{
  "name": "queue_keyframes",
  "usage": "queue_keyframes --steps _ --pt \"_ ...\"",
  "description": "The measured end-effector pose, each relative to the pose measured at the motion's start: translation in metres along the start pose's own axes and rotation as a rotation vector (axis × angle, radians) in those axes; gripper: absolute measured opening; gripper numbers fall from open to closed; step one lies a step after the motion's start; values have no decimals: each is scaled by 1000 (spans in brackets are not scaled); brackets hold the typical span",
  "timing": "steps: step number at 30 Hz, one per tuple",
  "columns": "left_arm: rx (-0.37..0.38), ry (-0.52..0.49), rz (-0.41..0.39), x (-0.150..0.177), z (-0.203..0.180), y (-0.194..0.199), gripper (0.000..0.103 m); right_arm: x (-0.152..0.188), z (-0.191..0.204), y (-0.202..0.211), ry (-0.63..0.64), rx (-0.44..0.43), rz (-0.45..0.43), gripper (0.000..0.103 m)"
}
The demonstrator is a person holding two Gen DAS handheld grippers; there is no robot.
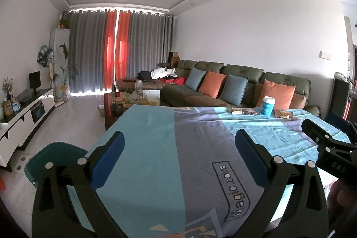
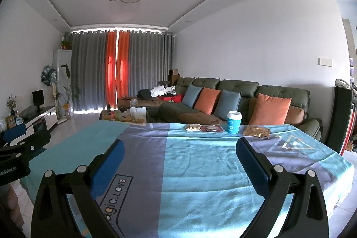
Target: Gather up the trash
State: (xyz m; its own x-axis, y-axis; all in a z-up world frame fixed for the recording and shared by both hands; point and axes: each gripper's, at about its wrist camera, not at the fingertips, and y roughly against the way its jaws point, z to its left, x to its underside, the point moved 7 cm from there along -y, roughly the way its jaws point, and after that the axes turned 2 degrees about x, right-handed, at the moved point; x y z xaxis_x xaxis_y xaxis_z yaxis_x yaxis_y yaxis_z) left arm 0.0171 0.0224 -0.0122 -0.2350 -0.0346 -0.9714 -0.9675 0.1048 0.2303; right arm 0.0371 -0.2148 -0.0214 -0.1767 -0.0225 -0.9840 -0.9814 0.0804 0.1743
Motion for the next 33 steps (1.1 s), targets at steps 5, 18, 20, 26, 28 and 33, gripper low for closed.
queue_keyframes --steps 5,18,20,26,28,33 --pt "1 -2 -6 0 1 3 98 1 -1 -1 -1 0 2 96" --pt "12 -8 9 0 -2 4 98 0 -2 -1 10 5 -7 96" --pt "15 -9 8 0 -2 4 98 0 -2 -1 8 5 -5 96" --pt "8 -10 8 0 -2 3 98 0 -2 -1 9 4 -7 96" --pt "8 -10 10 1 -2 3 98 0 -2 -1 10 3 -5 96" --pt "3 -11 6 0 0 4 98 1 -2 -1 12 5 -5 96"
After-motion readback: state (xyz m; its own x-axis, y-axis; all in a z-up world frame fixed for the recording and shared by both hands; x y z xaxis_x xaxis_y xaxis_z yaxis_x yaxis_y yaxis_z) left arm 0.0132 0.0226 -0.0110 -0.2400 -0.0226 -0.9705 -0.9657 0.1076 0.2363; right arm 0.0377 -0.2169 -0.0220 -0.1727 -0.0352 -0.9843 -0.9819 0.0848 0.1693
